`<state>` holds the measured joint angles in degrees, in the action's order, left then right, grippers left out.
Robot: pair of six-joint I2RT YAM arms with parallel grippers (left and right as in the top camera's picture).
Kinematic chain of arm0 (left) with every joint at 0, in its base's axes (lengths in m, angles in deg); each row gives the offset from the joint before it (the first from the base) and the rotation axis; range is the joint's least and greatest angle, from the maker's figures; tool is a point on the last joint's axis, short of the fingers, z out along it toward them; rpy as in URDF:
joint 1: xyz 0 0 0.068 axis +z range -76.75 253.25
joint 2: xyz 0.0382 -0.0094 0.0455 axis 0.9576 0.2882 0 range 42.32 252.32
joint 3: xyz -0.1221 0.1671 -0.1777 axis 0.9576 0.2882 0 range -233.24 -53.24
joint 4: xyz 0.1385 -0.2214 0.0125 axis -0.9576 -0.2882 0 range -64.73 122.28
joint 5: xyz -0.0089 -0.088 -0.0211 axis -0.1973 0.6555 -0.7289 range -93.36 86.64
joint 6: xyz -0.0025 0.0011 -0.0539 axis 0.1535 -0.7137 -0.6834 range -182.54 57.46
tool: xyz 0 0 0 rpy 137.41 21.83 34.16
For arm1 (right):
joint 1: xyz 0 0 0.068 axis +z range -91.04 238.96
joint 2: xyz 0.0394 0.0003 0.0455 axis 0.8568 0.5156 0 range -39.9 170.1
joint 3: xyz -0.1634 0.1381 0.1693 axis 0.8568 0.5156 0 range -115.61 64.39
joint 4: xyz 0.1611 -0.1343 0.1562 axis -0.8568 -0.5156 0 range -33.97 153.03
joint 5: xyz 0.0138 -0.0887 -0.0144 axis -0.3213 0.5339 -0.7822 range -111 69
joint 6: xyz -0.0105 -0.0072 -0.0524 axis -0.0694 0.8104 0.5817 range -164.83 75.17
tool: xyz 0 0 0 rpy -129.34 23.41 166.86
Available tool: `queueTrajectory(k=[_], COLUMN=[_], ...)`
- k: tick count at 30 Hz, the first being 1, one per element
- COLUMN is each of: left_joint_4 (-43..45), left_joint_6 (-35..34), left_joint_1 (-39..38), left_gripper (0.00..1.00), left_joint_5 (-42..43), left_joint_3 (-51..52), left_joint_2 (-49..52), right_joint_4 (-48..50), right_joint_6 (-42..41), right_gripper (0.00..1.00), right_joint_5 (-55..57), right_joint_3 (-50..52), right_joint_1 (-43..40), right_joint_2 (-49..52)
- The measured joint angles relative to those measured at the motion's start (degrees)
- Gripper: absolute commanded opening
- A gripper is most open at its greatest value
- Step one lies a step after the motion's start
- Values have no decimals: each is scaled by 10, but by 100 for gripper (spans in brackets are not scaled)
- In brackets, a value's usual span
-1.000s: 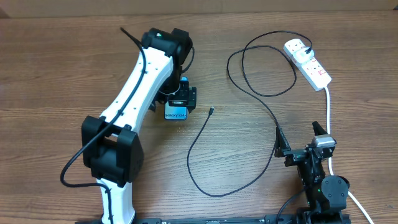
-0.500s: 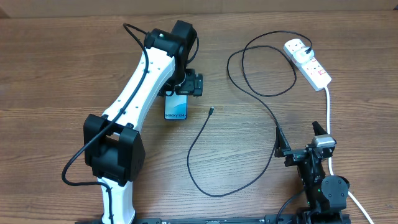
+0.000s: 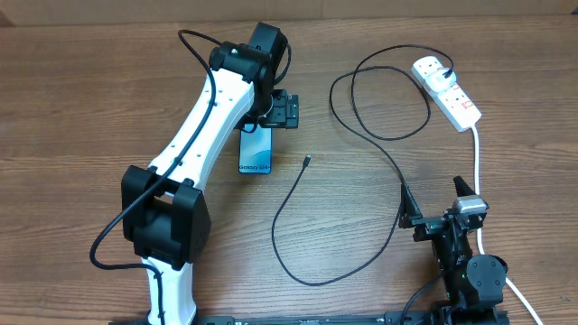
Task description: Plug charger to phone and switch on socket
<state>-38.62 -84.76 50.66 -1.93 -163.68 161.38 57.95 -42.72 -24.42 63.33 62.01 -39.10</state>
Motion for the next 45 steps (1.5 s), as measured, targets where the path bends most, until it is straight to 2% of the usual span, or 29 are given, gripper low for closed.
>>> queueTrajectory(k=[45], left_joint_4=[-20], left_joint_6=[0], left_joint_1=[23], left_gripper=[100], left_joint_5=[-52], left_joint_3=[-1], left_joint_2=[31], right_joint_4=[0], right_joint_6=[0], right_gripper=[100], right_joint_5=[0], right_joint_3=[0], right_joint_1=[0], right_joint_2=[0])
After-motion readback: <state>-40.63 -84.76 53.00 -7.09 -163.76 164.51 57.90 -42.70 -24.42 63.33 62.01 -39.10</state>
